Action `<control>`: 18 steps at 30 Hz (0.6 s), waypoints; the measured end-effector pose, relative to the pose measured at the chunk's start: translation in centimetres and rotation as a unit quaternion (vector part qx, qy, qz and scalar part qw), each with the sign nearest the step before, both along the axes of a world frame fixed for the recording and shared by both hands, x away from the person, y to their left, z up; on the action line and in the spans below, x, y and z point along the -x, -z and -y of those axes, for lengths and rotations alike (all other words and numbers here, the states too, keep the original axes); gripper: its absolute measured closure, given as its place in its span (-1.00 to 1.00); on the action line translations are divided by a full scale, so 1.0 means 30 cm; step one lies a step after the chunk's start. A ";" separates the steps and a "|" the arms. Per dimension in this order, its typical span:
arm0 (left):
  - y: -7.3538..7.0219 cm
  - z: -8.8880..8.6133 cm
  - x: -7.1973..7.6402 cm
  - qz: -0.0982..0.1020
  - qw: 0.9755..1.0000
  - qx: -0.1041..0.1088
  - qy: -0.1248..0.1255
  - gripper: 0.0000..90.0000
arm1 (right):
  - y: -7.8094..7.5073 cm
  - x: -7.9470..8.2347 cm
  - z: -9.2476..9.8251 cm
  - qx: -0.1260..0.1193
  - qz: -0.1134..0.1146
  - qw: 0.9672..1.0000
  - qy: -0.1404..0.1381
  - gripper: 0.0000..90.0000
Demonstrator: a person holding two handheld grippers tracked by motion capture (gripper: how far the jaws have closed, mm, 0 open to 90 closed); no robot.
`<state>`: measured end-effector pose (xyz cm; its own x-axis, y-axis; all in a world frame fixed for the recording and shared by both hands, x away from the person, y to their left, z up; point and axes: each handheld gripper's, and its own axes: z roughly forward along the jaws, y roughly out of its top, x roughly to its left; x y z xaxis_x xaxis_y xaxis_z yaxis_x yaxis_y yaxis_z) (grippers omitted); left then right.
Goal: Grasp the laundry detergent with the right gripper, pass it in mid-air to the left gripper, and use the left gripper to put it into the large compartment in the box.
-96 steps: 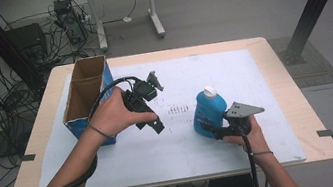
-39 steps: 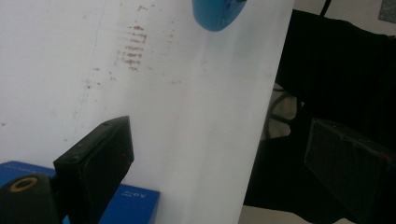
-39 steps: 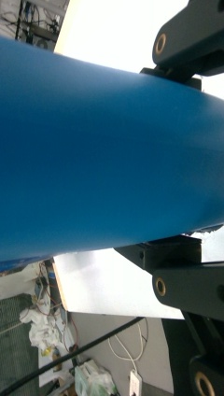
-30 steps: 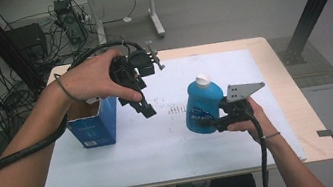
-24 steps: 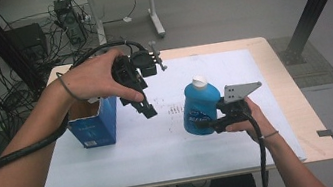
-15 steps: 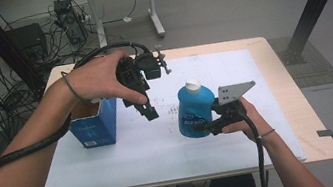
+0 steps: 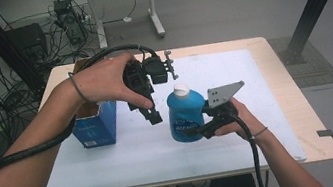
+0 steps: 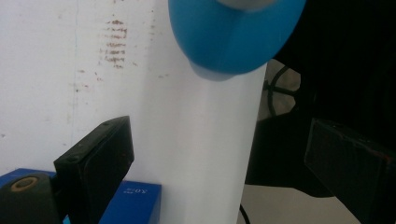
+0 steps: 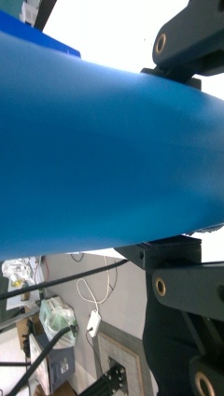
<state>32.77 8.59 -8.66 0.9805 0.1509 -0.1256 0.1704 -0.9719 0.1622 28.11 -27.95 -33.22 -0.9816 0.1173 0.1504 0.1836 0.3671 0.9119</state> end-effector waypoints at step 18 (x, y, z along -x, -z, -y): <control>0.011 0.063 0.011 0.001 1.000 -0.018 0.016 -0.81 | -0.003 -0.015 -0.055 0.006 0.001 1.000 -0.024 -0.08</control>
